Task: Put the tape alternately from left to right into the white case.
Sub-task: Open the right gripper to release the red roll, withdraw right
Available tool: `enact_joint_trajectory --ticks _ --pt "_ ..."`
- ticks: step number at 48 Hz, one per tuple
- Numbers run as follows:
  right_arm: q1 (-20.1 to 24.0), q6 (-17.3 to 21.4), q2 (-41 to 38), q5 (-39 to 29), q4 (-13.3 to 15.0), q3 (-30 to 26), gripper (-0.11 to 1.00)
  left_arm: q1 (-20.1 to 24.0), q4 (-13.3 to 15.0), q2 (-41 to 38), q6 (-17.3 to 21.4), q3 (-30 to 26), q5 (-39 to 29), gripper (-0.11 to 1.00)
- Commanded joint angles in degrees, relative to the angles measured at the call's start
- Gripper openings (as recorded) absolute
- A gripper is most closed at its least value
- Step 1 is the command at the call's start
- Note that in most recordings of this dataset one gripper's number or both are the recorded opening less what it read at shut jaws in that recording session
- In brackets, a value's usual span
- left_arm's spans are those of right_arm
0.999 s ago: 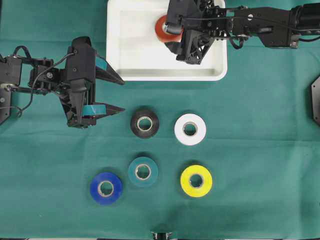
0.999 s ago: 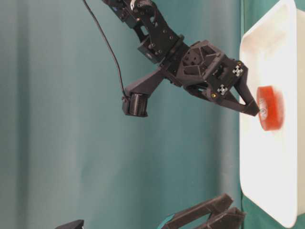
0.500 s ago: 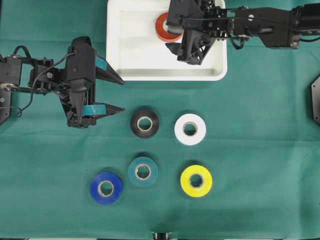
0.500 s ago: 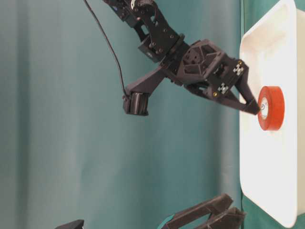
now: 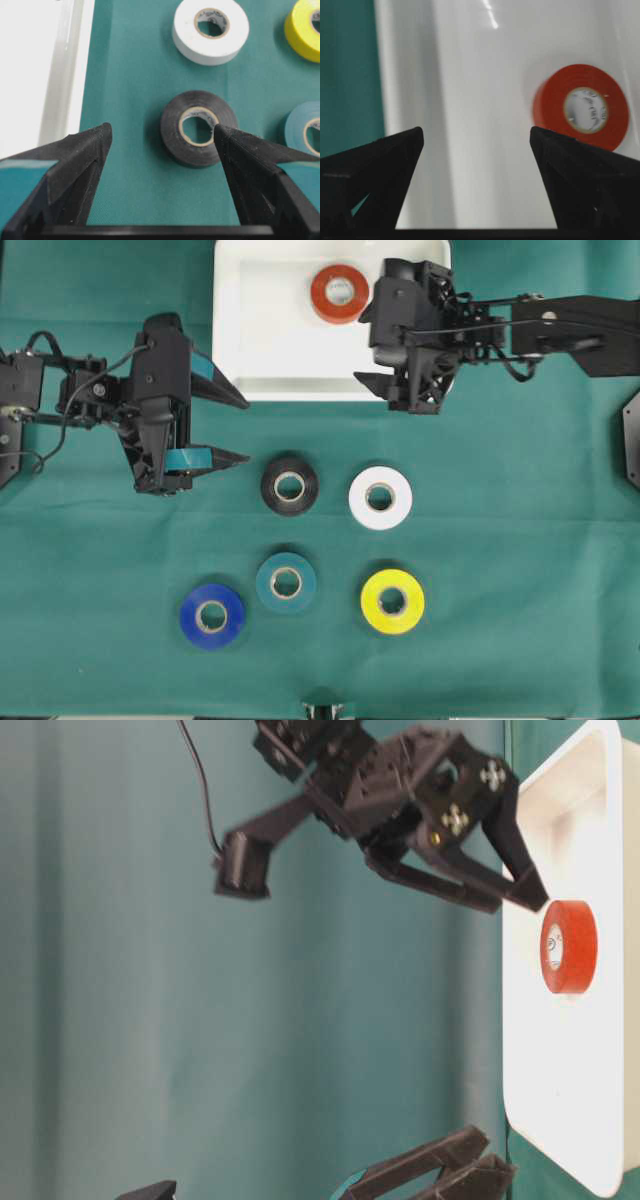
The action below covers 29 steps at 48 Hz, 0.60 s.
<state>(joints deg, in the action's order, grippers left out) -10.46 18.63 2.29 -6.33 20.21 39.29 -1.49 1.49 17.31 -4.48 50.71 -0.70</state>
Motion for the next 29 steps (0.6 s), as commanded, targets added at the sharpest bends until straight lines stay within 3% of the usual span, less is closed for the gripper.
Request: enact_joint_trajectory --ticks 1,29 --pt "1.67 0.09 3.34 0.44 0.09 0.7 0.71 -0.09 0.09 0.35 0.09 -0.53 0.26 0.87" --pt "6.94 0.18 15.29 5.62 -0.26 13.1 0.71 -0.09 0.18 0.44 0.0 -0.44 0.26 0.86"
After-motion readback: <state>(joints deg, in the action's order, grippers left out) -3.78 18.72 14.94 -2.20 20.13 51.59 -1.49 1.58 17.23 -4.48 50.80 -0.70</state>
